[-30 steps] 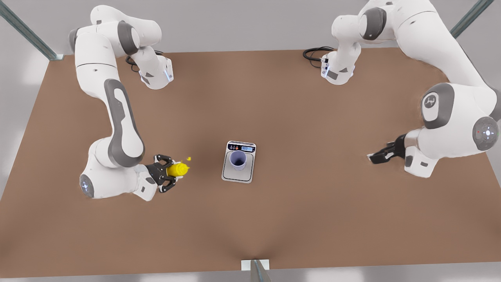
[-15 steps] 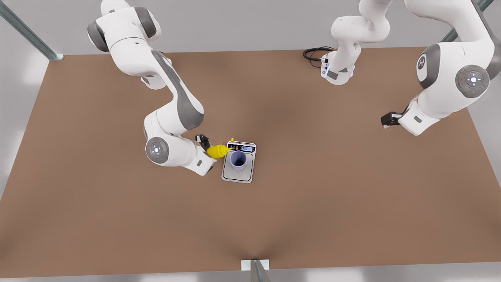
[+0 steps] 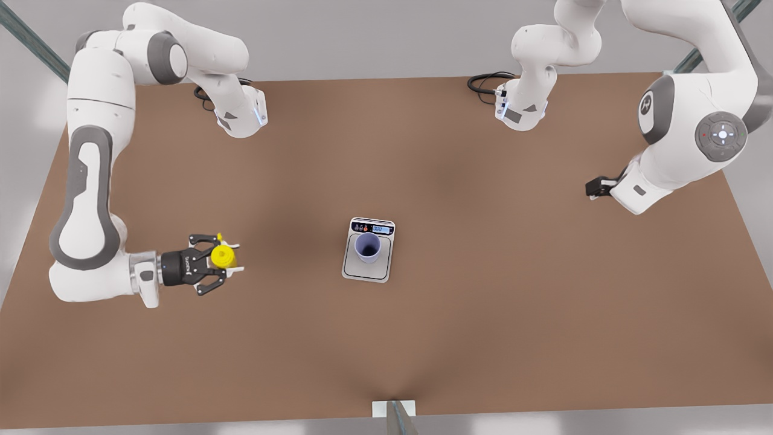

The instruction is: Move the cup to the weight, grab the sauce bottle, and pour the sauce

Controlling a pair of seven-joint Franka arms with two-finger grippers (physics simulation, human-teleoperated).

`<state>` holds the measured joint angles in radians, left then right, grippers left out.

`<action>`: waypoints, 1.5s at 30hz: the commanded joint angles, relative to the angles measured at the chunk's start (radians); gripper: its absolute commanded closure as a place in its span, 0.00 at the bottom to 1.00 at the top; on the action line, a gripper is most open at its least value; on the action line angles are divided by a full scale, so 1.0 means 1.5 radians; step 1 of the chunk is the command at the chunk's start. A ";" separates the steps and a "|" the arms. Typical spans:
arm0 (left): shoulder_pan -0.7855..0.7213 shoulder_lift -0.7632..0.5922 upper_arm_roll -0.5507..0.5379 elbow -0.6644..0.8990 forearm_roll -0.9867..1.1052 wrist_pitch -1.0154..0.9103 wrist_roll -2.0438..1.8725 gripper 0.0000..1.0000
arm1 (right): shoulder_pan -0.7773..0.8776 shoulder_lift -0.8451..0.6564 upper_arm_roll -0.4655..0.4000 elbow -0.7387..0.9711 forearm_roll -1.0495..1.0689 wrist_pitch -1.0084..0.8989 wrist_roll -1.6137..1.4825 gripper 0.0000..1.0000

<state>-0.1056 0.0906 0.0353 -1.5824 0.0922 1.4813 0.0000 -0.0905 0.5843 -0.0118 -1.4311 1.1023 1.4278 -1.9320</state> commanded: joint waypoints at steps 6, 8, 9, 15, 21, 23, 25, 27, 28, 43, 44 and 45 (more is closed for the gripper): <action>-0.001 0.015 0.000 0.000 0.001 0.000 0.000 0.00 | -0.019 0.061 0.000 -0.008 0.085 -0.020 -0.132 0.54; -0.001 0.023 0.000 0.000 0.001 -0.001 0.000 0.00 | -0.033 0.113 0.000 -0.007 0.118 -0.045 -0.209 0.54; -0.001 0.023 0.000 0.000 0.001 -0.001 0.000 0.00 | -0.042 0.126 -0.001 -0.007 0.119 -0.045 -0.225 0.54; -0.001 0.030 0.000 0.001 0.005 0.002 0.001 0.00 | -0.073 0.227 -0.001 0.001 0.118 -0.047 -0.302 0.54; -0.002 0.030 0.000 0.001 0.005 0.003 0.001 0.00 | -0.081 0.248 -0.008 0.008 0.084 0.005 -0.311 0.53; -0.002 0.030 0.000 0.001 0.005 0.003 0.001 0.00 | -0.082 0.248 -0.007 0.016 0.075 0.018 -0.317 0.53; -0.002 0.030 0.000 0.001 0.005 0.003 0.001 0.00 | -0.078 0.256 -0.008 0.018 0.079 0.018 -0.329 0.53; -0.002 0.031 0.000 0.001 0.005 0.003 0.001 0.00 | -0.079 0.263 -0.008 0.023 0.080 0.018 -0.331 0.53; -0.002 0.031 0.000 0.001 0.005 0.003 0.001 0.00 | -0.079 0.265 -0.008 0.024 0.080 0.018 -0.332 0.53; -0.004 0.031 -0.001 0.001 0.005 0.003 0.000 0.00 | -0.072 0.295 -0.006 0.018 0.108 0.038 -0.365 0.34; -0.004 0.031 -0.001 0.001 0.006 0.003 0.000 0.00 | -0.066 0.295 -0.006 0.017 0.106 0.038 -0.371 0.16; -0.004 0.031 -0.001 0.001 0.006 0.003 0.000 0.00 | -0.067 0.295 -0.006 0.017 0.106 0.038 -0.370 0.03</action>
<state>-0.1120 0.1366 0.0337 -1.5815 0.1000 1.4877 0.0004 -0.1917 1.0261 -0.0215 -1.4072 1.2687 1.4892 -2.4879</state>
